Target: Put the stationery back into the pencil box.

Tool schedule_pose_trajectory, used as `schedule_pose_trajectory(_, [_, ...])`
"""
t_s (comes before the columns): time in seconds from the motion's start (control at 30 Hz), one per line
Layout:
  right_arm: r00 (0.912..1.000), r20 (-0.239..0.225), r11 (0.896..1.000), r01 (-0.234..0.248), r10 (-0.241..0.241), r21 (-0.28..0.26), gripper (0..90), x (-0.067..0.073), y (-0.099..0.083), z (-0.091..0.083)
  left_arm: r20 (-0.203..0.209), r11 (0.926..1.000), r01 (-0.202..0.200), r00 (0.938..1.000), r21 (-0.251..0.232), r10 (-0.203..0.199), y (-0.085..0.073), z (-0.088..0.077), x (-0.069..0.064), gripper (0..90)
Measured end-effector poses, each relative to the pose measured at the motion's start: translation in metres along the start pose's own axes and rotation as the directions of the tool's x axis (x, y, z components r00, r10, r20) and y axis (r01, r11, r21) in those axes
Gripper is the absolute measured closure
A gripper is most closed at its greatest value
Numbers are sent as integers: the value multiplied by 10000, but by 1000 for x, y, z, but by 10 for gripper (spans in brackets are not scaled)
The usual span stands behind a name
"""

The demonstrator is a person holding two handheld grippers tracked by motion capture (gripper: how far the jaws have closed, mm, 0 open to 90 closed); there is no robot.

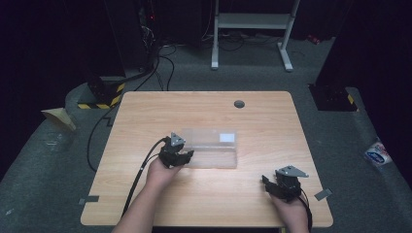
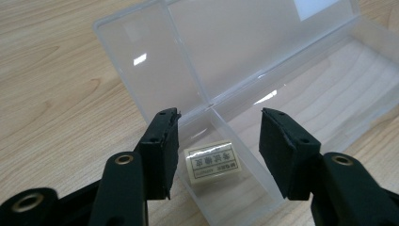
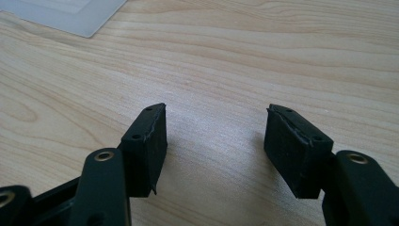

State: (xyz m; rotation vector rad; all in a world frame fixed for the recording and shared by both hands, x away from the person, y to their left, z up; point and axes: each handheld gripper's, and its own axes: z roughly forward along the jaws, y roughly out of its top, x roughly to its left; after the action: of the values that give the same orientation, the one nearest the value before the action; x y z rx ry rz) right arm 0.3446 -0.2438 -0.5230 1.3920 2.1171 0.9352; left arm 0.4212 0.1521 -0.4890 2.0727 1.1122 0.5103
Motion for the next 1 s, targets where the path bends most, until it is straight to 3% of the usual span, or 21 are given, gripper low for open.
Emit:
schedule_pose_trajectory(0.3, [10000, 25, 10000, -13, 13, 45, 391, 1, 0, 0, 149, 9991, 264, 9996, -327, -259, -1, -8, 0, 480])
schedule_pose_trajectory(0.6, [9998, 128, 9999, 162, -163, 44, 391, 2, 0, 1, 192, 9958, 674, 9976, -617, -663, -18, -21, 5, 480])
schedule_pose_trajectory(0.77, [9998, 129, 9999, 140, -140, 69, 392, 3, 0, 0, -27, 9959, 643, 9979, -633, -646, -31, -34, 16, 471])
schedule_pose_trajectory(1.0, [9998, 140, 9999, 134, -135, 72, 392, 3, 0, 0, -141, 9930, 985, 9949, -658, -996, -53, -57, 34, 455])
